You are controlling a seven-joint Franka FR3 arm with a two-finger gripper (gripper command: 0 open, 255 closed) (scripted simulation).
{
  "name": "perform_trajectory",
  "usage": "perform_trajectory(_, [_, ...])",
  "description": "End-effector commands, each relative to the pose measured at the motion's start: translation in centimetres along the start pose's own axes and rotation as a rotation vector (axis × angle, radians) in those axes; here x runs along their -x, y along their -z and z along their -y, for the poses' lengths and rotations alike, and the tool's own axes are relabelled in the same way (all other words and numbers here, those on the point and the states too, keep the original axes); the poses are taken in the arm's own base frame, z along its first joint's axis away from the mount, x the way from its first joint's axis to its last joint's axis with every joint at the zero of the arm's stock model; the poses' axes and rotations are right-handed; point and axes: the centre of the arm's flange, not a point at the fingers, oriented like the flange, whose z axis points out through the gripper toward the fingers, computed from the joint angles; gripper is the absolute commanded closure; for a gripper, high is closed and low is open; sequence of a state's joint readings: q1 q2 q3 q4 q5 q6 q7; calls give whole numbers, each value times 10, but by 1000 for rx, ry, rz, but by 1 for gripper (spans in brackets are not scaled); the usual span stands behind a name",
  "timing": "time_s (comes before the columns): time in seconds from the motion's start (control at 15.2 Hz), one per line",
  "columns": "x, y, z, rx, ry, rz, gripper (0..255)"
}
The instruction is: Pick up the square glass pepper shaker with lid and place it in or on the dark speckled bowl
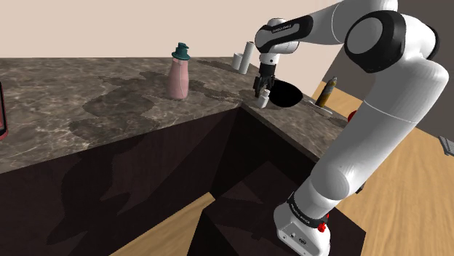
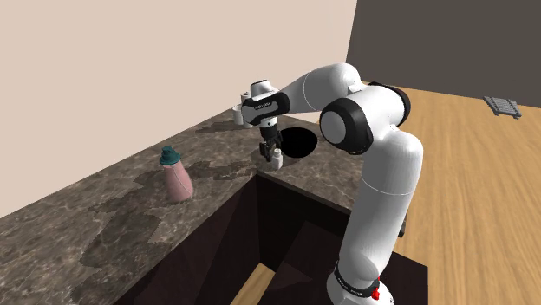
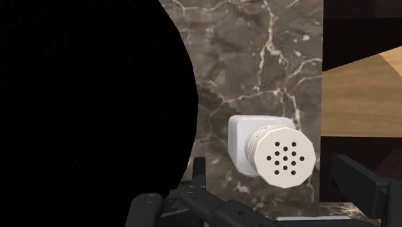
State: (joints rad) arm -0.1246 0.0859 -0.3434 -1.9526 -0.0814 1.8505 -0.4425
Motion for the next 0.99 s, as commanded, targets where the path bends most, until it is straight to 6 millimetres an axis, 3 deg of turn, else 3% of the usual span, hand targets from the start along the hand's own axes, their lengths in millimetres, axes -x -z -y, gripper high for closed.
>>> perform_trajectory(0.0, [2,-4,-3,-3,-6,9,0])
perform_trajectory(0.07, [2,-3,-2,-3,-6,9,255])
perform_trajectory(0.66, [2,-4,-3,-3,-6,9,255])
perform_trajectory(0.92, [6,17,-3,-3,-6,9,255])
